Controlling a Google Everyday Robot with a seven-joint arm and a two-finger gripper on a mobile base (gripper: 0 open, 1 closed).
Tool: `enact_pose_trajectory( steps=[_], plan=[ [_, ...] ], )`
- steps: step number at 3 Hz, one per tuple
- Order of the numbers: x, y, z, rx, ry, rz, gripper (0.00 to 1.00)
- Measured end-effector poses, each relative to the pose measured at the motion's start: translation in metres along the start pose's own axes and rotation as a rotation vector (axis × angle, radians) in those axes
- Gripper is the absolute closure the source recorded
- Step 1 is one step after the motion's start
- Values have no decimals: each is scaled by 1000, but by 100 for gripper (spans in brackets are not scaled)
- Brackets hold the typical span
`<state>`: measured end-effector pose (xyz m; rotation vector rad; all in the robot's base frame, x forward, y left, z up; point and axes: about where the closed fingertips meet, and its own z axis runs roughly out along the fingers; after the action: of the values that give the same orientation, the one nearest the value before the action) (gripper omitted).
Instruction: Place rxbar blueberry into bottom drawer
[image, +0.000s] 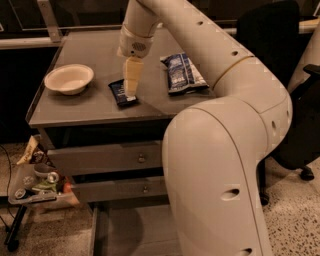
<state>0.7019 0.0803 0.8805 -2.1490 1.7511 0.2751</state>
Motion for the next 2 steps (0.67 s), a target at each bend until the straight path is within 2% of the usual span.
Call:
enact_pose_trajectory(
  steps=[2],
  plan=[
    [-9,0,34,-53,-27,-16,0]
  ],
)
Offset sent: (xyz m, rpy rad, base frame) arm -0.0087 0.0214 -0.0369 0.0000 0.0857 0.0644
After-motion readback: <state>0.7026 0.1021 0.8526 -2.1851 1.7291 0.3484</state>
